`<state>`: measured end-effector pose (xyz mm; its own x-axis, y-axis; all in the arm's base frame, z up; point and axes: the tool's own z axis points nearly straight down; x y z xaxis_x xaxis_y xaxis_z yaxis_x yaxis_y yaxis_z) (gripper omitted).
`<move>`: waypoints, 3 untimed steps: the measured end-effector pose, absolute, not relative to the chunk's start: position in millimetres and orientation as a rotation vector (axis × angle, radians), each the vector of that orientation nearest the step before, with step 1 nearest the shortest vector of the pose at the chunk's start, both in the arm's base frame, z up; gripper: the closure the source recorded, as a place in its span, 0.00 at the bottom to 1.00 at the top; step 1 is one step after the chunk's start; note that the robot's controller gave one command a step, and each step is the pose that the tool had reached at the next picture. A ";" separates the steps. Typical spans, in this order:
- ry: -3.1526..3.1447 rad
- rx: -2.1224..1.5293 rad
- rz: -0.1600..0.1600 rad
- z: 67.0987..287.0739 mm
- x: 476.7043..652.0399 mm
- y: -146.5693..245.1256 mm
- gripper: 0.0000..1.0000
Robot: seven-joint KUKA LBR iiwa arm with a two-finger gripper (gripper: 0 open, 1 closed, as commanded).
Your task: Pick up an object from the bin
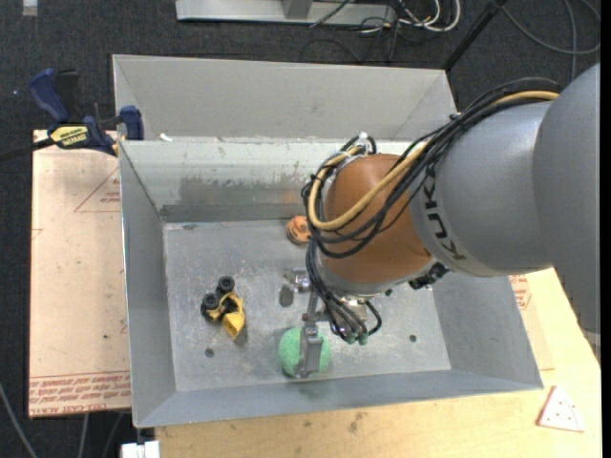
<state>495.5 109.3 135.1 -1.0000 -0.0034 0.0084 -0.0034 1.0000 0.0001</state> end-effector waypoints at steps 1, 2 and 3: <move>-3.141 0.001 -0.002 139.4 497.5 108.8 0.00; -3.145 -0.084 -0.004 83.0 493.2 64.2 0.00; -3.142 0.061 -0.002 73.4 499.0 49.1 1.00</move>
Offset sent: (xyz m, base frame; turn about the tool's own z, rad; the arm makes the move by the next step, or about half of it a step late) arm -0.0047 -0.0564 -0.0651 0.0688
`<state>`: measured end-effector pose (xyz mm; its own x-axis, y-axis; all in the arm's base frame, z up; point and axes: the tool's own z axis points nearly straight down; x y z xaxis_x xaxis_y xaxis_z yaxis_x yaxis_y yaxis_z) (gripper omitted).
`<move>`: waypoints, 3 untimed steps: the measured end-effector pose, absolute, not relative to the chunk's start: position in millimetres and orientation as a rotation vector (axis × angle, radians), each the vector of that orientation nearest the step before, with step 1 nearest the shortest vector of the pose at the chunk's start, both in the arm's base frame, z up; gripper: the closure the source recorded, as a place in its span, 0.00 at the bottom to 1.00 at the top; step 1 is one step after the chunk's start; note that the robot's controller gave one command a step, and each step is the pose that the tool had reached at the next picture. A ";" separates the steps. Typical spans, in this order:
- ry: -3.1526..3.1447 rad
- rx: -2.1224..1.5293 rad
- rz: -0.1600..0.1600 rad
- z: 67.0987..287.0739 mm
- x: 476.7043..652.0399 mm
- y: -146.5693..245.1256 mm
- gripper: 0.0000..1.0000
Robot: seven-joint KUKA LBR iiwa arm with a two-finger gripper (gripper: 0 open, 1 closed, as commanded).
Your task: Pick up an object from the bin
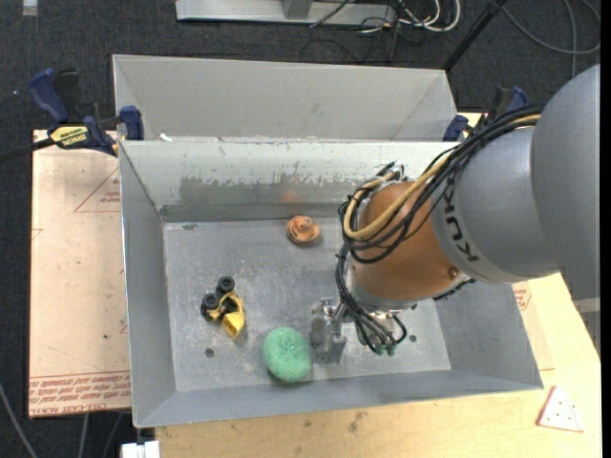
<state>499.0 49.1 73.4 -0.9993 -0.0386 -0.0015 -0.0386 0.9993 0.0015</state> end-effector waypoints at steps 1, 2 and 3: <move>3.139 -0.061 0.002 73.4 499.1 48.9 0.00; 3.139 -0.061 0.002 73.4 499.2 48.9 0.00; 3.129 -0.198 -0.003 72.9 495.3 66.6 0.00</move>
Offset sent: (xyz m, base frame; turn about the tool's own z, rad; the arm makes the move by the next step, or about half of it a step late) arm 0.0000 0.0000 0.0000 0.0000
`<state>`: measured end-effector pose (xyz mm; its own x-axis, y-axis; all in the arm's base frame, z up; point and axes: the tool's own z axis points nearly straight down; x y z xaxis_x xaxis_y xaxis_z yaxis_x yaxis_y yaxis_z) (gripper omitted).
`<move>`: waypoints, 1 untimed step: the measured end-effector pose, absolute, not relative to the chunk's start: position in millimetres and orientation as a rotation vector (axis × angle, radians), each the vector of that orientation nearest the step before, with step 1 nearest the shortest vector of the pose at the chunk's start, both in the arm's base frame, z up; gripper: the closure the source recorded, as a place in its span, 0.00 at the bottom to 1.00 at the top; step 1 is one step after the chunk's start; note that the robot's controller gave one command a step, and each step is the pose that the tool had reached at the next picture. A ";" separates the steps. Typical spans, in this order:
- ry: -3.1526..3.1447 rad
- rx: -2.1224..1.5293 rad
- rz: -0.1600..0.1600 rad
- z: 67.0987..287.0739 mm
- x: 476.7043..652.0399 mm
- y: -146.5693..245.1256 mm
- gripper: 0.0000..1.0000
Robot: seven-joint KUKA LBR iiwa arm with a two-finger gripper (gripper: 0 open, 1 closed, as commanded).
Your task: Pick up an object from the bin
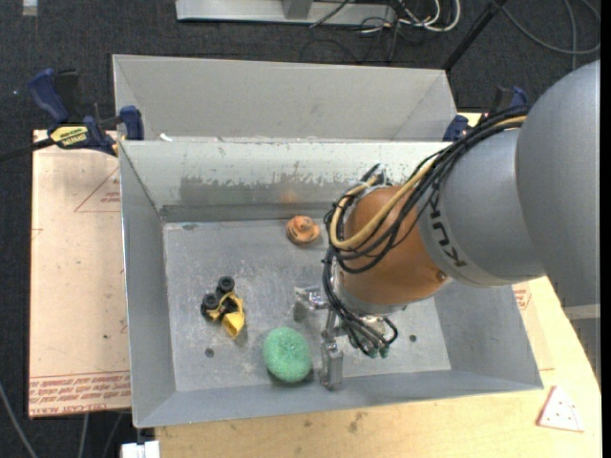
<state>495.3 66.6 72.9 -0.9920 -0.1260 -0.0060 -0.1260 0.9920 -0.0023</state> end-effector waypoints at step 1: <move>3.100 -0.436 0.001 71.9 493.9 107.9 0.00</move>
Offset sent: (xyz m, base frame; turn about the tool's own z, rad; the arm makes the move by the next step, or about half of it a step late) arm 0.0036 0.0650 -0.0015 -0.2262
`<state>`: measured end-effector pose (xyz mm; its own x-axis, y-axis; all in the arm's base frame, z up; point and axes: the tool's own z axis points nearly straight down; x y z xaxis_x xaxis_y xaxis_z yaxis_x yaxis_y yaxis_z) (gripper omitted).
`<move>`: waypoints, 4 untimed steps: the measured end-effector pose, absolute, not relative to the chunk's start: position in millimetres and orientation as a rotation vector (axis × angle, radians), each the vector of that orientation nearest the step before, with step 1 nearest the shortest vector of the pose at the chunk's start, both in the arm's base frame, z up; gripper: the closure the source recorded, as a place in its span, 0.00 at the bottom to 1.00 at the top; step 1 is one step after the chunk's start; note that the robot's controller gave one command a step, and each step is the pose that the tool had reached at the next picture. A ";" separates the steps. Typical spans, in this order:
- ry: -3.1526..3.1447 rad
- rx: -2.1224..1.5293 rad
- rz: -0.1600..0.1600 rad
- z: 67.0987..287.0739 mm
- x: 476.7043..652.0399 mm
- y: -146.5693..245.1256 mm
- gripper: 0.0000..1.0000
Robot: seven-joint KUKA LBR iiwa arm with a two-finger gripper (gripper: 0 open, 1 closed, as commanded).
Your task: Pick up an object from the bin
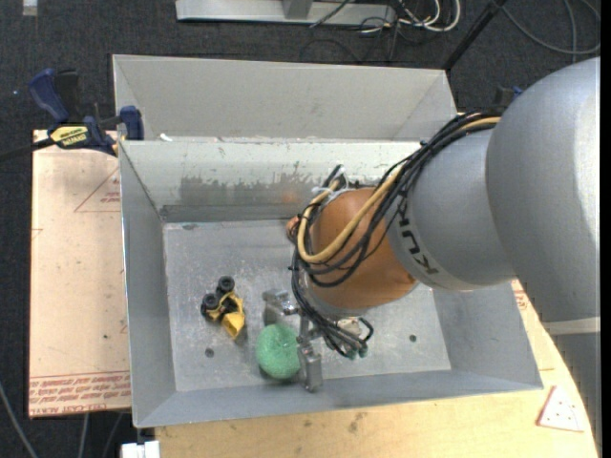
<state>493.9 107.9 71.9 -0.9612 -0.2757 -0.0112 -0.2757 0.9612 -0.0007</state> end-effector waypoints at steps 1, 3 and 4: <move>3.091 -0.547 0.003 71.1 499.2 132.4 1.00; 3.085 -0.582 0.002 179.9 482.8 162.5 1.00; 3.086 -0.581 0.002 179.9 482.8 162.4 1.00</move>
Offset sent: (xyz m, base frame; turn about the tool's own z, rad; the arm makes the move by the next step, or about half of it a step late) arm 0.0000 0.0000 0.0000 0.0000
